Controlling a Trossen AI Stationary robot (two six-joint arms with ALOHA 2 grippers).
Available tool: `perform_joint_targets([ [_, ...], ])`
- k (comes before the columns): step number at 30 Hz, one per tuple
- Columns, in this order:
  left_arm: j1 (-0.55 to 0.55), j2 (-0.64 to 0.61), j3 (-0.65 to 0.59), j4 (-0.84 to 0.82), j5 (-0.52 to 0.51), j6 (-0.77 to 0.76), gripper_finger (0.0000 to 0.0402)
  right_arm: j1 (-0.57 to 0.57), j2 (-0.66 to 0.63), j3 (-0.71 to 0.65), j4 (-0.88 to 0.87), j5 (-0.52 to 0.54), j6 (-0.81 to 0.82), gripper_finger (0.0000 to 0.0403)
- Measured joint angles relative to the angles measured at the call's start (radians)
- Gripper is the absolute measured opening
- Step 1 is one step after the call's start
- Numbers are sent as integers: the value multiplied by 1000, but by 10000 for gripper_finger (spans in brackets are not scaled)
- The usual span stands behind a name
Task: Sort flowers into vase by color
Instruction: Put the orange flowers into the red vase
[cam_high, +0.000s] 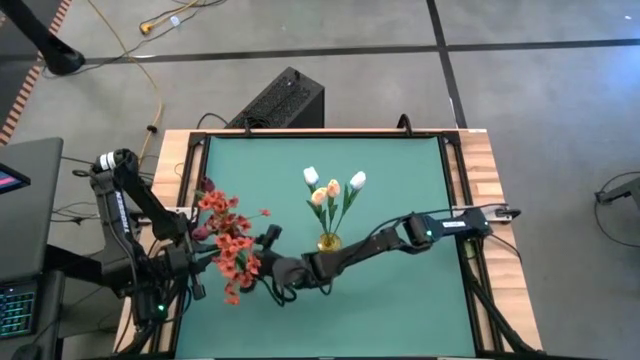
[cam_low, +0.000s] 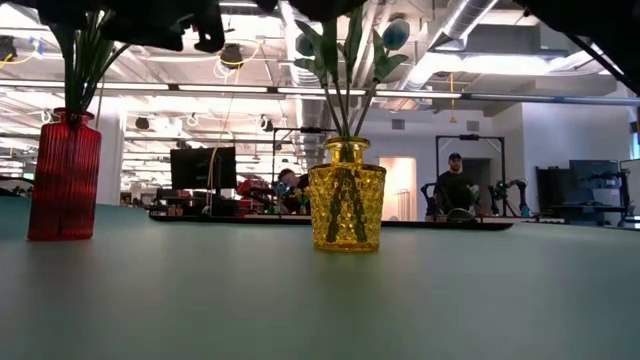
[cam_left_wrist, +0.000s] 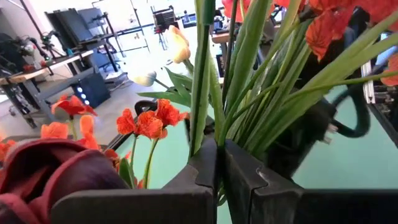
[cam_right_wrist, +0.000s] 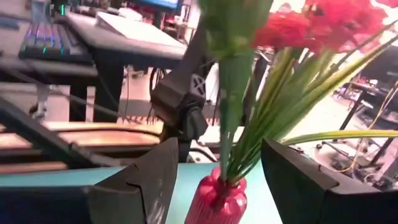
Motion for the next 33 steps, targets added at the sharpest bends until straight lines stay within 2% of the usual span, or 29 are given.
perform_joint_targets([
  [3, 0, 0, 0, 0, 1, 0, 0, -15, 0, 0, 45, -50, 2, 256],
  [10, 0, 0, 0, 0, 5, 0, 0, -15, 0, 0, 109, -68, -29, 245],
  [14, 0, 0, 0, 0, 5, 0, 0, -11, 0, -1, 122, -77, -52, 205],
  [26, 0, 0, 0, -1, 8, -11, 2, -15, 0, -1, 136, -84, -65, 27],
  [33, 0, 0, 0, 1, 42, 2, 37, -15, 0, -1, 136, -56, -69, 23],
])
